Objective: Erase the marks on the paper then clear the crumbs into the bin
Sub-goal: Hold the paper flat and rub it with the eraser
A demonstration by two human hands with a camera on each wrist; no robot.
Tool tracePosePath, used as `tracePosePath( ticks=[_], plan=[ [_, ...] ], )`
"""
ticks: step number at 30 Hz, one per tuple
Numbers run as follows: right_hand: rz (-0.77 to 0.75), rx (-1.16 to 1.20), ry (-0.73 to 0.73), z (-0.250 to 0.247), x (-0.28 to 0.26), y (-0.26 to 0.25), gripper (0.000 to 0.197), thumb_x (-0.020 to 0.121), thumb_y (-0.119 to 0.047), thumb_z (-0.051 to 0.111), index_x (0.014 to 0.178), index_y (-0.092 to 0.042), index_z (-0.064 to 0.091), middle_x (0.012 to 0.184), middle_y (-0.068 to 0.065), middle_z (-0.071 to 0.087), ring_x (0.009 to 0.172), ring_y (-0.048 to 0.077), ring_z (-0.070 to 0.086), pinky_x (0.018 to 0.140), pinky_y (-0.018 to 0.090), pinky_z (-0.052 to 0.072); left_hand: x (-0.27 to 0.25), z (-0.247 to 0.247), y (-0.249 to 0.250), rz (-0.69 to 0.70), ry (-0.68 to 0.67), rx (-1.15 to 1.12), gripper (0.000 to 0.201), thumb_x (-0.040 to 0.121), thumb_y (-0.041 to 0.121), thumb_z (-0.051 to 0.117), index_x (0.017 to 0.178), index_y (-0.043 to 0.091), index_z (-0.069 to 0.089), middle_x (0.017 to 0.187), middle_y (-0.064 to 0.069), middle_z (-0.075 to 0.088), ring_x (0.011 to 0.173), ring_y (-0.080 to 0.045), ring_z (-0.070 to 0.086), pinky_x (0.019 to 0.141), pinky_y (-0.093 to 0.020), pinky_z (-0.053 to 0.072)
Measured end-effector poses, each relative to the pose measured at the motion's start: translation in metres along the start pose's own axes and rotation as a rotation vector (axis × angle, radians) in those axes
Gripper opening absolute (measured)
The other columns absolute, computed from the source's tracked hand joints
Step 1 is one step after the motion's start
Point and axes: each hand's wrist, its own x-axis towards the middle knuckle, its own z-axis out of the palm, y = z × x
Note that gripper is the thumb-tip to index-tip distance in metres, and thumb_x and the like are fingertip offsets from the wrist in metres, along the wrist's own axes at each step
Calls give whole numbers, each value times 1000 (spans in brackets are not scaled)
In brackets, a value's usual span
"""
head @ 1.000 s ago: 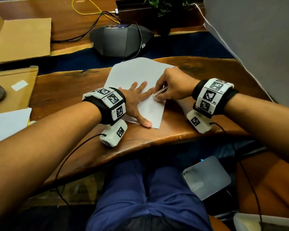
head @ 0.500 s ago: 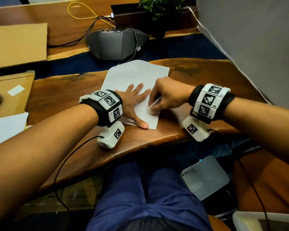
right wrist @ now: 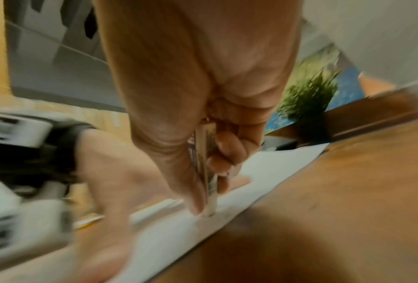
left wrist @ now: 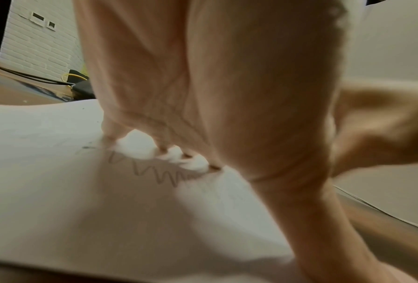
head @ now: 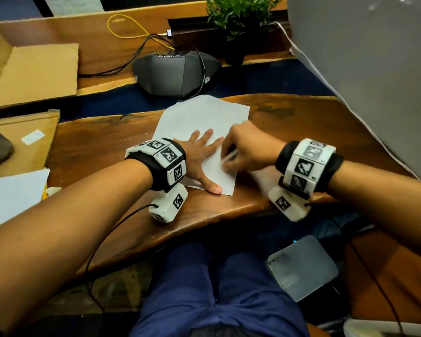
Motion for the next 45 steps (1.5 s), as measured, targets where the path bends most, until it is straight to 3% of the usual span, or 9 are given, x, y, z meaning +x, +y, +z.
tracePosePath(
  ticks=[8, 12, 16, 19, 24, 29, 34, 39, 45],
  plan=[
    [63, 22, 63, -6, 6, 8, 15, 77, -27, 82, 88, -17, 81, 85, -3, 76, 76, 10, 64, 67, 22, 51, 0, 1, 2, -13, 21, -6, 140, 51, 86, 66, 147, 42, -27, 157, 7, -35, 148, -27, -23, 115, -66, 6],
    [-2, 31, -73, 4, -4, -6, 15, 77, -32, 81, 86, -21, 80, 82, -7, 73, 73, 2, 57, 66, 23, 50, 0, 1, 3, -7, 23, -18, 138, 54, 83, 68, 149, 41, -24, 157, 6, -34, 147, -27, -24, 116, -66, 4],
    [117, 25, 64, -9, 6, 12, 18, 78, -29, 82, 90, -17, 81, 87, -3, 75, 80, 12, 67, 69, 24, 53, 0, 2, 5, -22, 27, -5, 139, 55, 84, 67, 147, 41, -27, 157, 6, -34, 147, -28, -24, 115, -63, 3],
    [-15, 11, -18, 5, -7, -11, 14, 77, -27, 81, 87, -17, 80, 85, -3, 74, 78, 11, 63, 71, 29, 56, -1, 0, 4, -12, 27, -12, 138, 56, 83, 67, 148, 39, -26, 157, 4, -35, 147, -29, -24, 116, -61, 2],
    [106, 8, 41, -8, 9, 9, 19, 79, -31, 82, 91, -17, 80, 89, -2, 75, 74, 6, 62, 61, 17, 48, 0, 2, 4, -22, 37, 17, 140, 51, 88, 62, 147, 40, -27, 158, 5, -33, 148, -29, -22, 115, -61, 4],
    [-38, 16, -67, 6, -5, -16, 11, 77, -26, 81, 83, -17, 80, 81, -7, 73, 70, 3, 60, 65, 21, 52, -2, 0, 4, -2, 40, -3, 137, 57, 83, 66, 151, 38, -22, 158, 2, -33, 148, -30, -22, 116, -61, 1],
    [106, -2, 85, -7, 11, 7, 15, 78, -27, 81, 87, -15, 80, 86, 0, 75, 72, 8, 62, 63, 21, 50, 0, 3, 4, -20, 56, 12, 139, 54, 85, 66, 149, 39, -25, 159, 4, -32, 148, -30, -21, 115, -62, 5],
    [-11, 15, -85, 4, -3, -13, 13, 77, -29, 82, 86, -20, 80, 84, -8, 73, 74, 2, 60, 66, 20, 52, -1, 1, 5, 2, 51, 5, 139, 54, 85, 66, 150, 38, -23, 158, 2, -33, 148, -30, -21, 116, -61, 3],
    [38, -27, 21, -1, 2, -7, 12, 76, -24, 81, 85, -15, 80, 84, -2, 75, 72, 8, 62, 64, 19, 51, -1, 2, 5, -8, 56, 13, 138, 54, 86, 65, 150, 38, -22, 159, 3, -32, 148, -31, -20, 115, -62, 5]
  ],
)
